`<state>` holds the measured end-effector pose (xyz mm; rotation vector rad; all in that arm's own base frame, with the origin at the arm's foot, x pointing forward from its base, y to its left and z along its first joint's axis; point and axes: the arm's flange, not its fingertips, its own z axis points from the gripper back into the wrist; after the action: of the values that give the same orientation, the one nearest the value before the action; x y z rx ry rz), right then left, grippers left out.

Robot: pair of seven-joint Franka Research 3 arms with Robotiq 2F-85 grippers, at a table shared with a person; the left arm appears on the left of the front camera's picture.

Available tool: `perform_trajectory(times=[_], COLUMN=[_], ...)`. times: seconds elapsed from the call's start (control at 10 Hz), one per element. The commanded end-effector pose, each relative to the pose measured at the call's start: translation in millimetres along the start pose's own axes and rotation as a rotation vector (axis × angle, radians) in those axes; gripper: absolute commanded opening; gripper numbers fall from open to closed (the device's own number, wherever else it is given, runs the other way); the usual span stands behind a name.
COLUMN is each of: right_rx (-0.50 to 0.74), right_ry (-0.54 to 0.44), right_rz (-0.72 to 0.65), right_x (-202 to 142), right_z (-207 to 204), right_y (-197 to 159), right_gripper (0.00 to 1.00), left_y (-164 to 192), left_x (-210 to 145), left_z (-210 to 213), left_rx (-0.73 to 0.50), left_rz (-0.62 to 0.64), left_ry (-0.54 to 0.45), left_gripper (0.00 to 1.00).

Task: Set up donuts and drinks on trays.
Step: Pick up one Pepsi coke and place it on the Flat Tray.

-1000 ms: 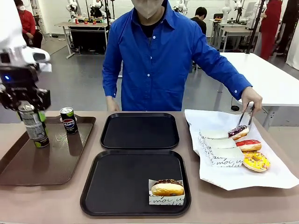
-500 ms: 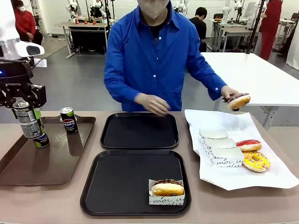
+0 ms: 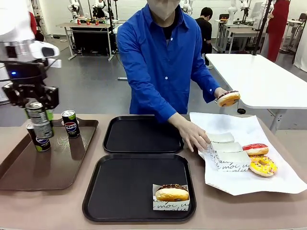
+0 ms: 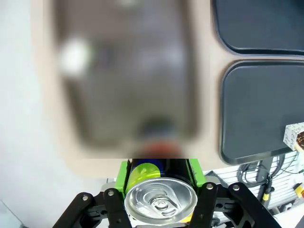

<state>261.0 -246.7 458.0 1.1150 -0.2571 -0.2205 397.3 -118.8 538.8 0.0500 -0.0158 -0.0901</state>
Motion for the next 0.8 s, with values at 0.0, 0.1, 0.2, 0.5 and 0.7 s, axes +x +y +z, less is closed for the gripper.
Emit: perform_trajectory(times=[0.0,0.1,0.2,0.5,0.7], right_rx=[0.001,0.001,0.001,0.001,0.001], right_ry=[0.011,0.011,0.011,0.011,0.011], right_rz=[0.005,0.005,0.005,0.005,0.005], right_x=[-1.4,-1.4,-1.4,-1.4,-1.4], right_z=[0.9,0.9,0.9,0.9,0.9], right_y=[-1.4,-1.4,-1.4,-1.4,-1.4], right_gripper=[1.00,1.00,1.00,1.00,1.00], left_y=[-36.8,-66.9,-96.0,-176.4,-209.1], left_x=[11.1,10.2,12.7,12.9,7.5], left_z=[10.3,6.0,-2.2,-47.3,-83.8], left_rx=[0.036,0.046,0.047,-0.042,-0.097], left_rz=[-0.063,-0.123,-0.202,-0.458,-0.542], left_ry=[-0.054,-0.055,-0.036,-0.024,-0.033], left_gripper=[0.58,0.58,0.58,0.58,0.58])
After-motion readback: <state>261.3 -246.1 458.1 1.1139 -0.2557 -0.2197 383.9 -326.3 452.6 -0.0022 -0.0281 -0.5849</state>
